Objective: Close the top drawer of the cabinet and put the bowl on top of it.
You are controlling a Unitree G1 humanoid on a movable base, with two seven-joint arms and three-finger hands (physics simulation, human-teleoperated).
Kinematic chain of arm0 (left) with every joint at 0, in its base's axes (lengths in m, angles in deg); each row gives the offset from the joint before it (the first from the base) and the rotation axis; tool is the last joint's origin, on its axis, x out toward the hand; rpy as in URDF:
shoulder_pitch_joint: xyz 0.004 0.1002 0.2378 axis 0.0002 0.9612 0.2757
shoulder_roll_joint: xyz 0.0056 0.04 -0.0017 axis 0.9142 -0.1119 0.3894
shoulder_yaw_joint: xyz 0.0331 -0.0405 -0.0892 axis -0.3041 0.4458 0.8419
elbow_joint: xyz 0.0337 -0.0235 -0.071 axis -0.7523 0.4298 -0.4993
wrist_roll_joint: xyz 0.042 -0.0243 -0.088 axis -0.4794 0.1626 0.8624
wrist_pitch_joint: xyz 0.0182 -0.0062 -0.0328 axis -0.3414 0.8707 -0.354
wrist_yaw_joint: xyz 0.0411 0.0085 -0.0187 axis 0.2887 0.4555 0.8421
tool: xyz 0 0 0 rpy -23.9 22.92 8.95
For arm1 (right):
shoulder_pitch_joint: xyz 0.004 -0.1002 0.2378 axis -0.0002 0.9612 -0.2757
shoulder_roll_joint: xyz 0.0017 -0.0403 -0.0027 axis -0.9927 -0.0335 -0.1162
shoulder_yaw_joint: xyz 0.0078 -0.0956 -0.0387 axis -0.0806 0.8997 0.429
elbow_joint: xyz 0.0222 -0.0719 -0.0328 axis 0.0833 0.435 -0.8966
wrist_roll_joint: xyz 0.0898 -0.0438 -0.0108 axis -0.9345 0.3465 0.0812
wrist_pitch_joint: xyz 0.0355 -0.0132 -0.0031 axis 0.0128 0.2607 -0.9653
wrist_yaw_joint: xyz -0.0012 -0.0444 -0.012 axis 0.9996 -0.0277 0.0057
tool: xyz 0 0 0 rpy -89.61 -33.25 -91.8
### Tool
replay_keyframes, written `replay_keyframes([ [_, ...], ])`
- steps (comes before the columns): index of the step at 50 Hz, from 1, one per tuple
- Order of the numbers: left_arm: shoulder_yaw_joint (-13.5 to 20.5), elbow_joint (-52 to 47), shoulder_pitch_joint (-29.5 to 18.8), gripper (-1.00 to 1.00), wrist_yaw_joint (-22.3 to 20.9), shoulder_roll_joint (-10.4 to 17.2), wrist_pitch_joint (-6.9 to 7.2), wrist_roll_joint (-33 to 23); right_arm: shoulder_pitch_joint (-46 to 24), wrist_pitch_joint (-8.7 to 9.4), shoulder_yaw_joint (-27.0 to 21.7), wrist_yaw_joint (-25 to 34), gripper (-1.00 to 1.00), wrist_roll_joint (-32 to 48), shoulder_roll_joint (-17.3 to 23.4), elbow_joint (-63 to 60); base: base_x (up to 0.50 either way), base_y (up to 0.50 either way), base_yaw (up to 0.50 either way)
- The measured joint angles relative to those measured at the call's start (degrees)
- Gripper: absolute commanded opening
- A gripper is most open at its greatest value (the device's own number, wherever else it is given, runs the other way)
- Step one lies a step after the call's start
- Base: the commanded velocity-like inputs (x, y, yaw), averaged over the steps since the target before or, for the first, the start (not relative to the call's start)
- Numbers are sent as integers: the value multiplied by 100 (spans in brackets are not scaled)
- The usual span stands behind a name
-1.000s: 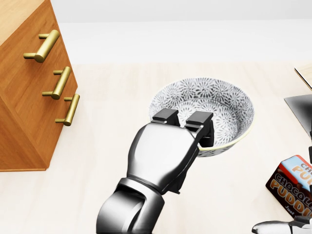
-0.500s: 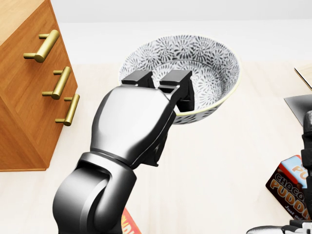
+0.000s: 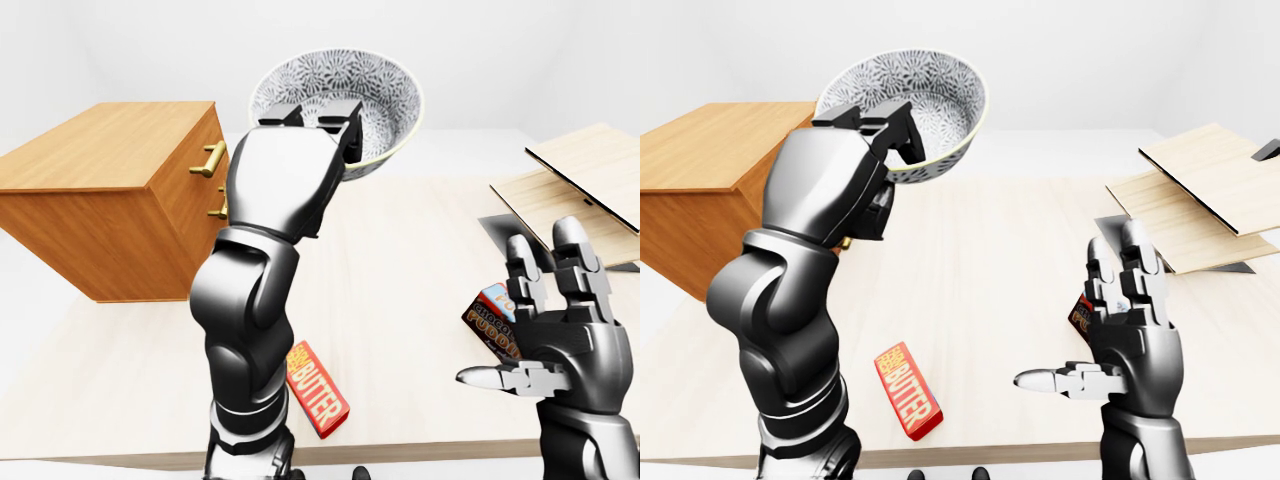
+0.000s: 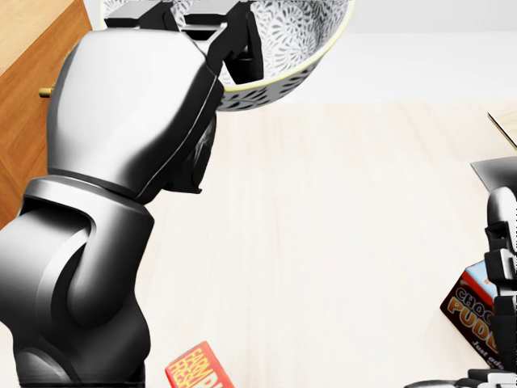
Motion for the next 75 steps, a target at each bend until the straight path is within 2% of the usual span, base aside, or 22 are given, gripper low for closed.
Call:
replay_keyframes([
  [13, 511, 445, -774, -100, 0, 841, -1, 674, 11, 0, 63, 18, 100, 30, 12, 38, 0, 0, 0],
  [30, 942, 862, -1335, -100, 1, 1754, -3, 1303, 7, 0, 8, 59, 100, -36, 21, 11, 0, 0, 0],
  [35, 1069, 1025, -1415, -100, 43, 2020, 0, 1582, 10, 0, -2, 78, 100, -46, 17, 7, 0, 0, 0],
  [53, 1446, 1835, -1519, -100, 704, 2968, 0, 2732, -2, 0, -12, 106, 100, -52, 15, 23, 0, 0, 0],
  [75, 1765, 2285, -1451, -100, 1126, 3701, 0, 3355, 32, 0, 12, 141, 100, -41, 4, -25, 0, 0, 0],
])
